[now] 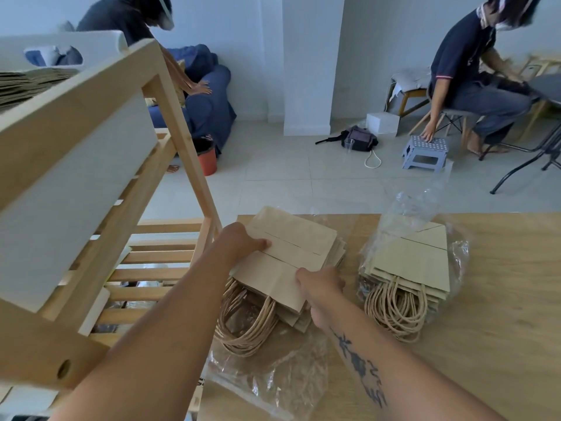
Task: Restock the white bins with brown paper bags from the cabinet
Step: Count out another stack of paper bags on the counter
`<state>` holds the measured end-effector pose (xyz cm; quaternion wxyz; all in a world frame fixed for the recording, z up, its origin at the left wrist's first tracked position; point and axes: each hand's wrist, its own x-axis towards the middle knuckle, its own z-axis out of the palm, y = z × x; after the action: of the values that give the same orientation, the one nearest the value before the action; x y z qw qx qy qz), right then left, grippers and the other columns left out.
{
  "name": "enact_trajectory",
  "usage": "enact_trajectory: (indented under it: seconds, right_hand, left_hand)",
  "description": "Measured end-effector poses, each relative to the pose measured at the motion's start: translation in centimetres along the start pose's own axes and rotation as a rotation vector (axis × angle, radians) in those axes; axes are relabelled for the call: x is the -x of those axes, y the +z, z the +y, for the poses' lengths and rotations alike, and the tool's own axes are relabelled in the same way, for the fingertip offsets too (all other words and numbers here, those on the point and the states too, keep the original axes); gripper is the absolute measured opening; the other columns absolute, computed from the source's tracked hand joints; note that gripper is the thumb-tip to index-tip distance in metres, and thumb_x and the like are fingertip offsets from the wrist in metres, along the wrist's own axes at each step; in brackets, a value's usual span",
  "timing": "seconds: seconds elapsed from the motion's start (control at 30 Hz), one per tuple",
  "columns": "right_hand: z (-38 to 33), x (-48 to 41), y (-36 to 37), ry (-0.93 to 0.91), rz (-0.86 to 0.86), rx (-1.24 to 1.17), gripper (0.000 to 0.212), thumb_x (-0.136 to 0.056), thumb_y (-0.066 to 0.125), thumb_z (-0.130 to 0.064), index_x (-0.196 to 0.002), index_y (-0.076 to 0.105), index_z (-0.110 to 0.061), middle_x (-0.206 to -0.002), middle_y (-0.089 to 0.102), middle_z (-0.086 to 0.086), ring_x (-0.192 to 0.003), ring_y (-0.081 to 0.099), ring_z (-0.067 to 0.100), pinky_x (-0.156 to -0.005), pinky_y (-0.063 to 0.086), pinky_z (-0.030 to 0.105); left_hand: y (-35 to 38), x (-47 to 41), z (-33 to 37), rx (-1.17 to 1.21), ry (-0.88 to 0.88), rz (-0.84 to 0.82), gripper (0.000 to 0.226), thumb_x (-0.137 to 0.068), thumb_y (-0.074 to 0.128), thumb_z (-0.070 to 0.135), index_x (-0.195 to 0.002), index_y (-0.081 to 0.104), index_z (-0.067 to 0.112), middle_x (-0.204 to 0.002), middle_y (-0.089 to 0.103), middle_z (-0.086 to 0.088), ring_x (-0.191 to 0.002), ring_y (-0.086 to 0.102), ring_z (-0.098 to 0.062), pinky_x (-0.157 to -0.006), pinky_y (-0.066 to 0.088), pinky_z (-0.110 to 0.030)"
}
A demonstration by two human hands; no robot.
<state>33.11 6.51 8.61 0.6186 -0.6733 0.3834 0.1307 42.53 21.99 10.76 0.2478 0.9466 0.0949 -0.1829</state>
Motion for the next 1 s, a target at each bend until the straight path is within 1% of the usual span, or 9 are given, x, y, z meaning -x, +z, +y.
enact_trajectory:
  seconds: [0.1,0.13,0.23,0.3,0.5,0.67,0.77,0.83,1.0]
  right_hand:
    - [-0.1,-0.1,-0.5,0.021,-0.033,-0.165,0.035,-0.080,0.060,-0.014,-0.113,0.055,-0.006,-0.115,0.060,0.014,-0.089,0.066,0.030,-0.041,0.045,0.021]
    - [-0.2,-0.1,-0.6,0.029,-0.042,-0.221,0.033,-0.081,0.061,-0.011,-0.113,0.055,-0.006,-0.111,0.063,0.013,-0.086,0.067,0.029,-0.043,0.051,0.024]
    - [-0.7,0.4,-0.8,0.061,-0.098,-0.329,0.032,-0.083,0.064,-0.008,-0.114,0.058,-0.006,-0.107,0.067,0.011,-0.091,0.069,0.028,-0.079,0.060,0.043]
    - [-1.1,0.8,-1.0,0.073,-0.135,-0.326,0.032,-0.084,0.066,-0.009,-0.115,0.057,-0.007,-0.106,0.067,0.010,-0.093,0.067,0.028,-0.087,0.057,0.045]
    - [-2.4,2.2,-1.7,0.044,-0.178,-0.418,0.034,-0.089,0.070,-0.027,-0.116,0.057,-0.012,-0.106,0.068,0.011,-0.083,0.068,0.027,-0.060,0.059,0.038]
    - [-3.3,3.5,-3.0,0.017,-0.229,-0.449,0.028,-0.093,0.064,-0.026,-0.116,0.059,-0.010,-0.106,0.068,0.013,-0.082,0.068,0.027,-0.057,0.058,0.037]
    - [-3.8,4.5,-4.5,-0.041,-0.267,-0.403,0.011,-0.095,0.062,-0.022,-0.096,0.059,-0.012,-0.097,0.068,0.012,-0.079,0.067,0.026,-0.057,0.056,0.035]
    - [-4.2,5.3,-5.7,-0.090,-0.263,-0.376,0.011,-0.096,0.061,-0.022,-0.089,0.056,-0.014,-0.092,0.066,0.010,-0.078,0.065,0.024,-0.058,0.055,0.034]
    - [-4.6,7.1,-9.3,-0.195,-0.278,-0.284,0.023,-0.094,0.062,-0.024,-0.111,0.054,-0.012,-0.104,0.066,0.011,-0.083,0.066,0.025,-0.057,0.055,0.032]
  left_hand:
    - [-0.3,0.3,-0.3,0.036,0.001,0.023,0.076,-0.078,0.075,0.056,-0.129,0.051,0.004,-0.112,0.057,-0.003,-0.097,0.051,-0.021,-0.082,0.041,-0.029]
    - [-0.5,0.5,-0.4,0.055,-0.004,0.023,0.077,-0.078,0.076,0.056,-0.129,0.050,0.004,-0.115,0.057,-0.005,-0.098,0.051,-0.021,-0.083,0.042,-0.030]
    - [-1.2,0.9,-0.5,0.128,-0.020,0.016,0.076,-0.078,0.076,0.054,-0.129,0.050,0.004,-0.114,0.053,-0.004,-0.102,0.050,-0.023,-0.089,0.045,-0.033]
    - [-1.7,1.2,-0.5,0.178,-0.028,0.008,0.075,-0.077,0.078,0.053,-0.127,0.051,0.003,-0.117,0.057,-0.006,-0.105,0.055,-0.025,-0.093,0.048,-0.036]
    - [-2.7,3.2,-0.7,0.317,-0.055,0.002,0.081,-0.071,0.080,0.057,-0.127,0.055,0.004,-0.118,0.064,-0.011,-0.105,0.063,-0.030,-0.098,0.051,-0.046]
    - [-3.8,5.8,0.6,0.345,-0.044,0.046,0.080,-0.073,0.079,0.058,-0.126,0.053,0.004,-0.121,0.062,-0.012,-0.107,0.062,-0.031,-0.098,0.051,-0.047]
    - [-4.3,7.4,1.0,0.392,-0.051,0.058,0.082,-0.071,0.079,0.060,-0.125,0.052,0.005,-0.119,0.062,-0.012,-0.106,0.062,-0.031,-0.097,0.052,-0.047]
    - [-4.8,8.8,1.3,0.400,-0.043,0.046,0.085,-0.067,0.079,0.064,-0.125,0.052,0.007,-0.117,0.063,-0.011,-0.103,0.063,-0.030,-0.095,0.053,-0.047]
    - [-4.8,12.3,1.7,0.423,-0.033,-0.001,0.114,-0.036,0.071,0.083,-0.125,0.055,0.013,-0.114,0.067,-0.010,-0.100,0.067,-0.030,-0.092,0.055,-0.048]
